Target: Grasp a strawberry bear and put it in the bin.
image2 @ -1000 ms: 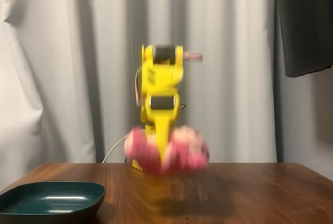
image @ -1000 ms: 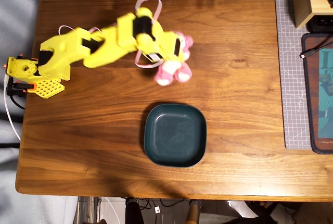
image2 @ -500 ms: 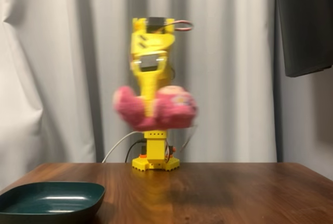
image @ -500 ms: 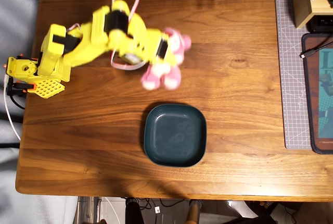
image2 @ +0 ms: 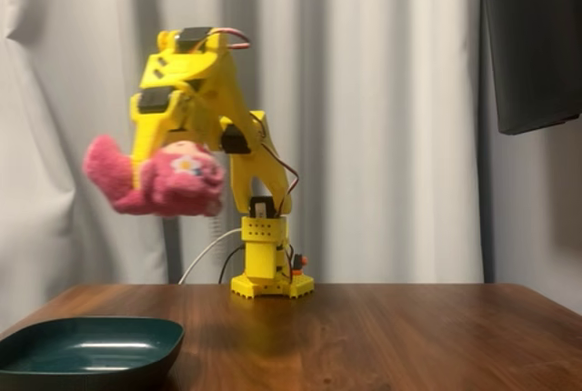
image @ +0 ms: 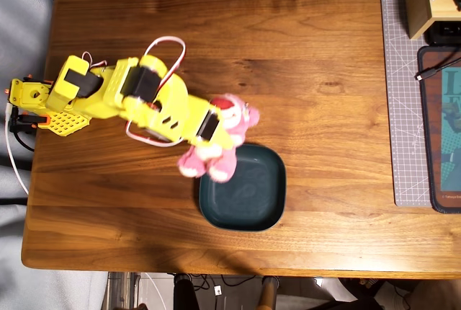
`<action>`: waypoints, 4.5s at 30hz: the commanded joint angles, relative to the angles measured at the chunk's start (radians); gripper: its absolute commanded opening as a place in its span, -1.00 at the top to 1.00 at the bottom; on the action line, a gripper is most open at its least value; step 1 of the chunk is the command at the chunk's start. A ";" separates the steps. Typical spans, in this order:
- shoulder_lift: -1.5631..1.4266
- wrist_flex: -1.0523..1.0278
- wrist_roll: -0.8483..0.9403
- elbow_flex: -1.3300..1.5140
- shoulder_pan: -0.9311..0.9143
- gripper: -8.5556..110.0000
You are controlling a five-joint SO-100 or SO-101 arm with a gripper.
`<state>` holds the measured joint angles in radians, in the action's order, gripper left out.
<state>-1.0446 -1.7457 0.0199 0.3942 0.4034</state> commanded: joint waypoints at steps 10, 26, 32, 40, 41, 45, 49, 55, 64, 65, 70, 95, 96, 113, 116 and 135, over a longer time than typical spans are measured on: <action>0.187 -0.002 0.009 -0.327 -0.023 0.86; 0.238 0.100 0.023 -0.339 -0.021 0.86; 0.265 0.112 0.037 -0.341 -0.018 0.86; 0.265 0.126 0.037 -0.390 -0.031 0.86; 0.265 0.133 0.040 -0.391 -0.028 0.86; 0.267 0.166 0.058 -0.393 -0.003 0.86; 0.273 0.201 0.081 -0.393 0.023 0.86; 0.287 0.224 0.107 -0.393 0.055 0.86; 0.311 0.210 0.123 -0.387 0.051 0.58; 0.314 0.210 0.123 -0.387 0.049 0.52; 0.316 0.210 0.123 -0.387 0.046 0.38; 0.146 -0.055 0.110 -0.436 0.009 0.86; 0.055 -0.052 0.110 -0.342 0.020 0.86; -1.379 0.046 0.109 1.088 -0.379 0.86; -1.494 0.112 0.109 1.276 -0.387 0.86; -2.025 0.410 0.054 2.210 -0.376 0.78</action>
<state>-2.9882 -1.3591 0.1381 2.5433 0.0245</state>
